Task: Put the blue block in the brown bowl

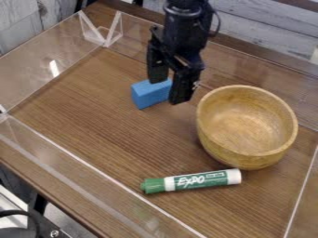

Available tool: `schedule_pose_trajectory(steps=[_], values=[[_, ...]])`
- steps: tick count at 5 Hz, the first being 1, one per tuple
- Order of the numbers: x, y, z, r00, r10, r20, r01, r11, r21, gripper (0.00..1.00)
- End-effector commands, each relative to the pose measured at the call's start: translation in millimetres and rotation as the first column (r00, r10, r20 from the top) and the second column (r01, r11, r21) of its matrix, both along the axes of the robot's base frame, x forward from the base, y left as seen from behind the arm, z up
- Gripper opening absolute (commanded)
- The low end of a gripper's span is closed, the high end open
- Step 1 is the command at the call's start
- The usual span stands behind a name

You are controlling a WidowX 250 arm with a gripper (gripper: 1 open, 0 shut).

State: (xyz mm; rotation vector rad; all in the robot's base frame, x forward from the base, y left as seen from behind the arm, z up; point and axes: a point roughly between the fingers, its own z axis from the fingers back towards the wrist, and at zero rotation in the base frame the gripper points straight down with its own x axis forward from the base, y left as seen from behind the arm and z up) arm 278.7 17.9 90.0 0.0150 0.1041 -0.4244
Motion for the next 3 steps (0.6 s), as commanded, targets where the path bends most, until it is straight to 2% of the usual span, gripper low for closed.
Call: schedule_pose_trajectory(steps=[1, 3], values=[[3.9, 8.9, 2.7, 0.997, -0.039, 0.06, 0.038, 0.999, 0.019, 1.0], [4.6, 18.5, -14.0, 0.991, -0.096, 0.09, 0.093, 0.995, 0.039, 1.0]])
